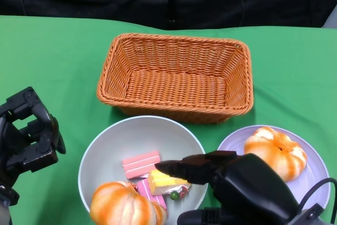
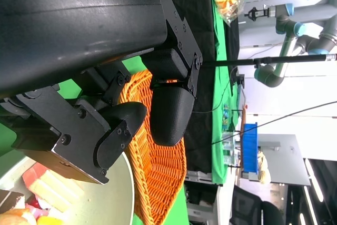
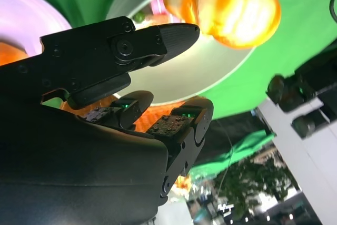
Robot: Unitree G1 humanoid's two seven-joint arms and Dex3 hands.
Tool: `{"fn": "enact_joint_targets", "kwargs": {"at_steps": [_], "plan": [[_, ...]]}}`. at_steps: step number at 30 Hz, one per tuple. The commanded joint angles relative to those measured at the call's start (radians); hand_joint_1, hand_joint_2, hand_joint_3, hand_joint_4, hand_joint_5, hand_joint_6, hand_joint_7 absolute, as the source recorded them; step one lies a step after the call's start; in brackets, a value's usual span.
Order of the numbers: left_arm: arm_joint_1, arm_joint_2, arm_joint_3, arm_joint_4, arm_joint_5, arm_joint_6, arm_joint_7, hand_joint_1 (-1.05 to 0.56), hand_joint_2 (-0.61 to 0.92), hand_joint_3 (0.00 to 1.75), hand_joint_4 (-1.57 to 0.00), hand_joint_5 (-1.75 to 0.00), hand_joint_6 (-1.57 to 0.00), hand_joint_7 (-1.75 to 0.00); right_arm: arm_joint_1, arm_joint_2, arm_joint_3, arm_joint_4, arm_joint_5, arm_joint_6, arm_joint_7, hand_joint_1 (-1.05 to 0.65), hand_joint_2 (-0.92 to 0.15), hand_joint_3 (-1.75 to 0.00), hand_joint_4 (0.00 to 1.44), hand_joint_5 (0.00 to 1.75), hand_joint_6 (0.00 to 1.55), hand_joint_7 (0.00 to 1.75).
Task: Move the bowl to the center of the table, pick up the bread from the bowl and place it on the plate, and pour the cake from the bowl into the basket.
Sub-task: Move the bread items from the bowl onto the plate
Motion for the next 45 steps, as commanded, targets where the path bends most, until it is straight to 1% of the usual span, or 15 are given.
{"fn": "enact_joint_targets", "kwargs": {"at_steps": [1,5,9,14,20,29,33,38,45], "plan": [[0.006,0.008,0.002,-0.012,0.006,0.004,0.016,-0.02,0.48,1.30,-0.95,-1.75,-0.81,-1.71,-0.016,-0.004,0.012,-0.017,-0.020,0.026,0.033,-0.69,-0.92,-0.17,0.51,0.00,0.49,0.00],[0.007,0.006,0.000,-0.014,0.001,0.004,0.013,-0.01,0.48,1.31,-0.95,-1.75,-0.81,-1.71,-0.022,-0.009,0.019,-0.019,-0.035,0.037,0.053,-0.70,-0.92,-0.16,0.51,0.00,0.48,0.00],[0.008,0.005,-0.002,-0.020,0.004,0.010,0.023,-0.01,0.47,1.32,-0.96,-1.75,-0.81,-1.71,-0.034,-0.001,0.028,-0.001,-0.038,0.042,0.052,-0.70,-0.92,-0.17,0.51,0.00,0.48,0.00],[0.010,0.004,-0.001,-0.022,-0.003,0.014,0.020,-0.01,0.47,1.32,-0.96,-1.75,-0.81,-1.71,-0.071,0.023,0.059,0.037,-0.058,0.063,0.059,-0.72,-0.92,-0.18,0.52,0.00,0.49,0.01],[0.010,-0.002,-0.002,-0.015,-0.002,-0.002,0.015,-0.01,0.47,1.32,-0.96,-1.75,-0.81,-1.71,-0.109,0.038,0.092,0.049,-0.080,0.110,0.102,-0.73,-0.92,-0.22,0.49,0.00,0.47,0.00],[0.011,-0.003,0.001,-0.018,-0.003,0.003,0.012,-0.01,0.47,1.32,-0.95,-1.75,-0.81,-1.70,-0.122,0.037,0.114,0.048,-0.093,0.133,0.120,-0.72,-0.92,-0.22,0.49,0.00,0.47,0.00],[0.002,0.003,0.002,-0.015,0.002,0.014,0.020,-0.01,0.47,1.32,-0.95,-1.75,-0.81,-1.70,-0.146,0.040,0.145,0.063,-0.102,0.135,0.157,-0.73,-0.92,-0.21,0.51,0.01,0.49,0.01],[-0.007,0.009,0.006,0.007,0.001,0.004,0.007,-0.01,0.46,1.33,-0.96,-1.75,-0.82,-1.71,-0.173,0.040,0.167,0.074,-0.110,0.146,0.190,-0.73,-0.92,-0.24,0.50,0.00,0.49,0.01],[-0.026,0.001,0.002,0.062,0.016,-0.028,0.015,-0.01,0.45,1.35,-0.97,-1.75,-0.83,-1.72,-0.201,0.026,0.181,0.122,-0.105,0.121,0.180,-0.74,-0.92,-0.24,0.50,0.00,0.49,0.00]]}}
